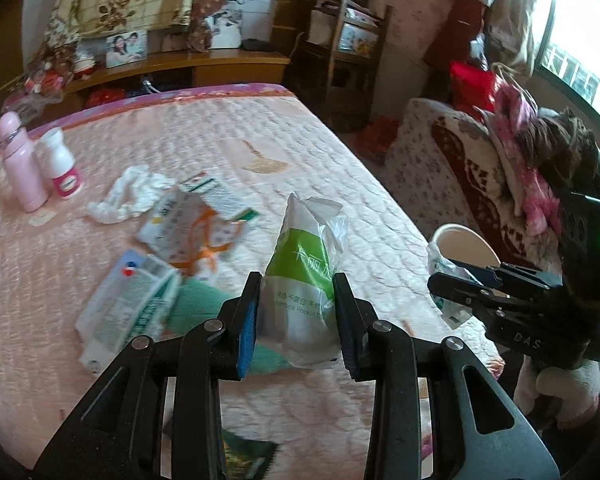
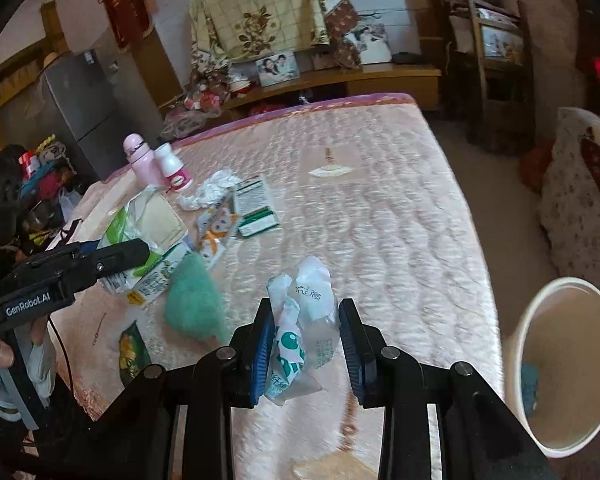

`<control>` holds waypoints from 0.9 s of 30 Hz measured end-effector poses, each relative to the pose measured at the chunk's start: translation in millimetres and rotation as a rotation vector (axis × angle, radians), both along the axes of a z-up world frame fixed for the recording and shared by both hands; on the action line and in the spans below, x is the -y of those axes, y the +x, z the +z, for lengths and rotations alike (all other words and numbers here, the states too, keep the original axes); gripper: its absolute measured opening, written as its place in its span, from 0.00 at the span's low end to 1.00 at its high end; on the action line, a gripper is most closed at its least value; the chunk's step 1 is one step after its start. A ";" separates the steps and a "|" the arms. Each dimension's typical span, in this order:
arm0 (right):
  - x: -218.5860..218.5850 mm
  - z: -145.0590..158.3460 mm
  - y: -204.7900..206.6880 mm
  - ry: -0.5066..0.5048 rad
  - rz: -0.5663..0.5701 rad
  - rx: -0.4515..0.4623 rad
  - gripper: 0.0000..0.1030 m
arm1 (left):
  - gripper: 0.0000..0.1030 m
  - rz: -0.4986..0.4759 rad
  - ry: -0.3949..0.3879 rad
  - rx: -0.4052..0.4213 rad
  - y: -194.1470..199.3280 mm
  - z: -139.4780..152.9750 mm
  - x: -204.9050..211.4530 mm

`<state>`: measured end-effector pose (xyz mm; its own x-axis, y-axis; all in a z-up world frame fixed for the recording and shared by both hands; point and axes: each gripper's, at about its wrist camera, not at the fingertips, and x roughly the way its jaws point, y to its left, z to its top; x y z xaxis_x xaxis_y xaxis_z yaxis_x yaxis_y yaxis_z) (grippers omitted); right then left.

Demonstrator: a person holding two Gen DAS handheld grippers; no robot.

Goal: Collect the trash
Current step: 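Carry the tissue pack and wrapper with both tools toward the white bucket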

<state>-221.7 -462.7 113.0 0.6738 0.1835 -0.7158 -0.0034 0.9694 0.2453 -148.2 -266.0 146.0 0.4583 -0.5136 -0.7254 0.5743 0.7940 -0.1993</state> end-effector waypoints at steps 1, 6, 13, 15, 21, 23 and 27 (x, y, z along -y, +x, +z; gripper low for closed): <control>4.5 -0.1 -2.9 0.000 -0.009 0.000 0.30 | 0.31 -0.007 -0.001 -0.001 -1.9 -0.6 5.2; 28.6 -2.4 -18.0 0.002 -0.053 -0.003 0.30 | 0.31 -0.044 0.004 -0.004 -13.8 -0.1 33.6; 62.2 -3.2 -38.8 0.009 -0.118 -0.003 0.30 | 0.31 -0.102 0.009 -0.001 -29.6 2.3 69.9; 72.8 -3.3 -45.6 0.003 -0.140 -0.005 0.30 | 0.31 -0.124 0.011 0.000 -35.0 2.8 83.1; 100.0 -4.5 -61.9 -0.004 -0.199 -0.009 0.30 | 0.31 -0.180 0.015 0.004 -45.7 4.6 117.6; 109.6 -6.1 -67.5 0.000 -0.218 -0.012 0.30 | 0.31 -0.193 0.015 0.003 -48.3 3.7 127.2; 125.4 -8.8 -78.1 -0.002 -0.252 -0.020 0.30 | 0.31 -0.223 0.018 -0.006 -53.2 0.0 150.4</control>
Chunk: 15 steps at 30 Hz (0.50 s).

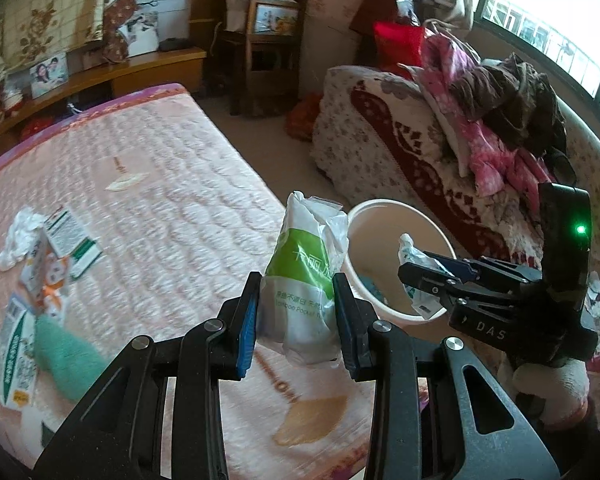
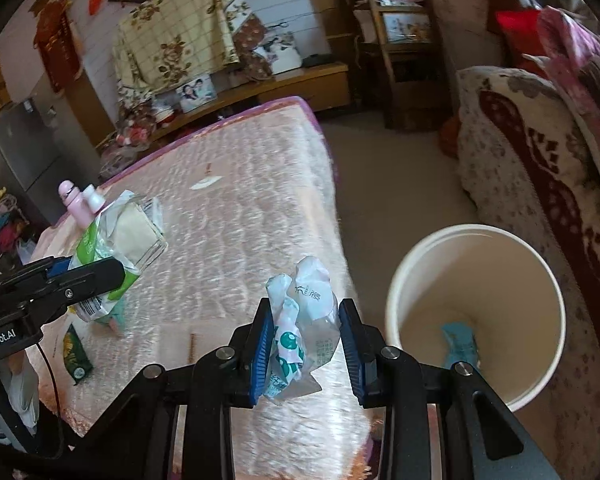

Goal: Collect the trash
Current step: 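Carry the tissue pack and wrapper with both tools toward the white bucket, then open both tools over the bucket to drop tissue pack and wrapper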

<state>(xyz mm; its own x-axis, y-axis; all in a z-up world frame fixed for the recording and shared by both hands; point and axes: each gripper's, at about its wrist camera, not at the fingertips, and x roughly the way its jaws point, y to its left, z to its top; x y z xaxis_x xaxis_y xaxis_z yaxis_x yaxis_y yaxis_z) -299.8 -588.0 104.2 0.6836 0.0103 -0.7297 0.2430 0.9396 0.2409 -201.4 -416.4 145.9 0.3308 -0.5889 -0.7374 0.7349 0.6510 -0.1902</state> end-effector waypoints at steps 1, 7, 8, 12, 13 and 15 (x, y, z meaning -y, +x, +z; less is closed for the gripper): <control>3.8 -1.3 -3.1 0.001 -0.007 -0.002 0.30 | 0.31 -0.007 0.001 -0.002 -1.1 -1.1 5.1; 27.4 -6.8 -13.5 0.004 -0.054 -0.015 0.30 | 0.31 -0.036 0.008 -0.022 -4.9 -8.0 34.1; 32.9 -7.9 -15.8 0.006 -0.065 -0.017 0.30 | 0.31 -0.039 0.008 -0.029 -4.6 -9.1 37.3; 50.1 -11.5 -21.4 0.013 -0.099 -0.024 0.30 | 0.31 -0.057 0.008 -0.066 -3.7 -17.9 60.7; 55.5 -13.3 -22.9 0.015 -0.108 -0.028 0.30 | 0.31 -0.061 0.010 -0.072 -3.1 -19.6 64.5; 64.7 -17.7 -25.6 0.020 -0.125 -0.037 0.30 | 0.31 -0.074 0.013 -0.088 -3.2 -25.0 76.8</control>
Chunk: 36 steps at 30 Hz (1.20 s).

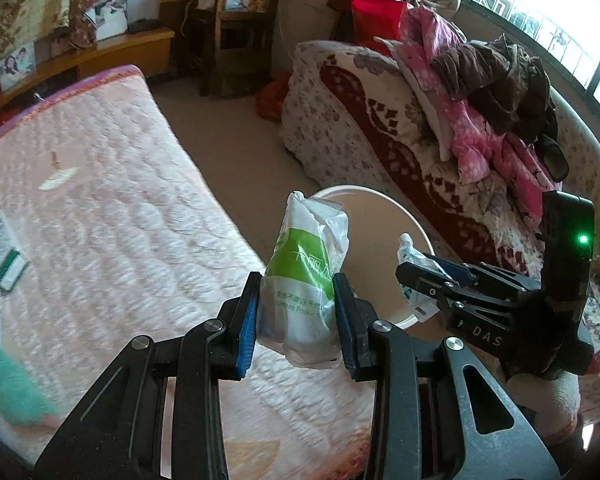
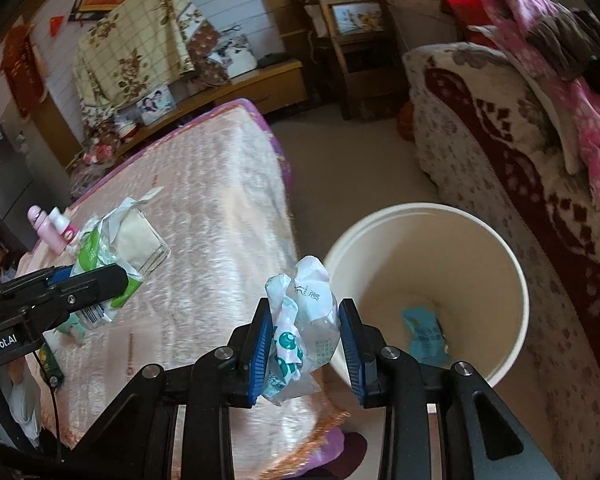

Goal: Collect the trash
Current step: 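Open both tools over the bucket to drop tissue pack and wrapper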

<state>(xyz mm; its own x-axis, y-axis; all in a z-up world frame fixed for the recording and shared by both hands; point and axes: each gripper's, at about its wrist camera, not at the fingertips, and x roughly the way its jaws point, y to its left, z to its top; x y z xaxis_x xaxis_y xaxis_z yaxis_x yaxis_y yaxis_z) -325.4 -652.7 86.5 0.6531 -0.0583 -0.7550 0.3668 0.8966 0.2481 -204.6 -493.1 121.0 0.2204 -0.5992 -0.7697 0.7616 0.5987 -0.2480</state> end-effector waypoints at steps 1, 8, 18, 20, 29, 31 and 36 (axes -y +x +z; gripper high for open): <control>5.3 -2.6 -1.6 0.003 -0.010 -0.004 0.30 | 0.31 -0.004 0.003 -0.002 -0.2 -1.8 5.1; 38.5 -14.2 -8.8 0.015 -0.074 -0.021 0.30 | 0.31 -0.032 -0.006 -0.056 1.1 -17.0 46.2; 79.8 -24.6 -7.5 0.008 -0.145 -0.032 0.32 | 0.39 -0.058 -0.037 -0.112 6.8 -35.6 97.4; 85.8 -26.4 -7.3 0.002 -0.161 -0.032 0.46 | 0.55 -0.063 -0.043 -0.133 8.4 -41.8 104.1; 94.4 -40.2 -9.0 0.010 -0.195 -0.055 0.53 | 0.61 -0.025 -0.019 -0.132 10.6 -48.6 97.9; 91.9 -43.0 -8.1 0.020 -0.190 -0.056 0.53 | 0.61 -0.005 -0.016 -0.123 11.0 -46.2 91.3; 77.8 -44.6 -4.0 0.030 -0.169 -0.058 0.54 | 0.61 0.041 0.003 -0.079 8.1 -37.6 73.6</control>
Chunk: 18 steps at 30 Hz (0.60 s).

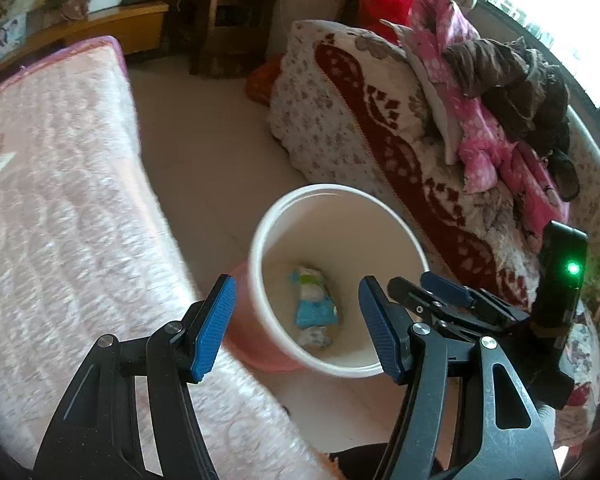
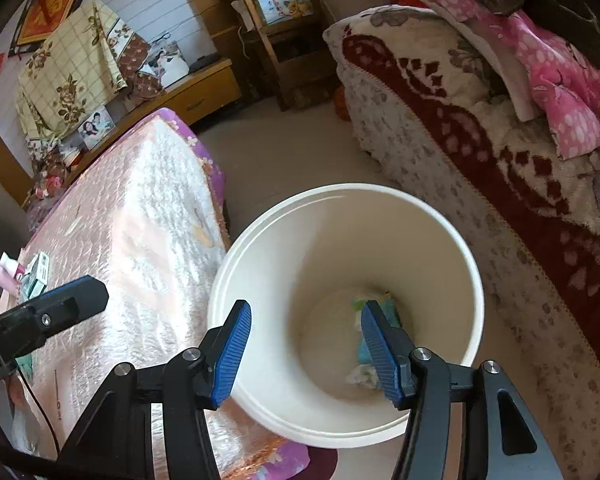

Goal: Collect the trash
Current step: 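Open both tools over the bucket to drop tissue pack and wrapper, then move both open tools back to the trash on the mattress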

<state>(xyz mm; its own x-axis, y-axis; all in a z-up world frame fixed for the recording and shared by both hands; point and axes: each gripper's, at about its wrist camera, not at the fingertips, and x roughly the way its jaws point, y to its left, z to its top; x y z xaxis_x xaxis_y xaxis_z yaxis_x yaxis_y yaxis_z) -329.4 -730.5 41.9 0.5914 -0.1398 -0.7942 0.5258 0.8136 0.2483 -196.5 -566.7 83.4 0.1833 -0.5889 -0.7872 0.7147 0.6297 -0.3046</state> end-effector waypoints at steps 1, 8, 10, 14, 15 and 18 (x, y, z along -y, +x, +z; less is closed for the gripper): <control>-3.8 1.2 0.7 -0.002 0.005 0.000 0.54 | 0.61 0.005 0.001 0.006 -0.9 1.1 -3.4; -31.5 15.4 7.0 -0.021 0.048 0.018 0.55 | 0.61 0.071 0.016 0.079 -6.3 17.5 -41.4; -41.6 20.7 9.5 -0.027 0.064 0.025 0.57 | 0.61 0.090 0.025 0.101 -7.4 22.5 -53.2; -60.7 30.0 14.1 -0.033 0.092 0.037 0.60 | 0.61 0.123 0.029 0.137 -10.3 30.8 -78.6; -66.2 32.7 15.6 -0.034 0.102 0.043 0.60 | 0.61 0.131 0.028 0.140 -10.4 32.7 -87.3; -84.4 38.7 20.8 -0.035 0.132 0.051 0.60 | 0.61 0.161 0.033 0.142 -9.2 35.7 -113.0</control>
<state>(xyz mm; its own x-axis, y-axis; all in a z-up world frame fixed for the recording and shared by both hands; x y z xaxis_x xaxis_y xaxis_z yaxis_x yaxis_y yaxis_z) -308.6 -646.1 80.7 0.6457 -0.0851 -0.7589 0.4013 0.8833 0.2424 -205.7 -453.7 119.1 0.3836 -0.5172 -0.7651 0.6384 0.7472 -0.1850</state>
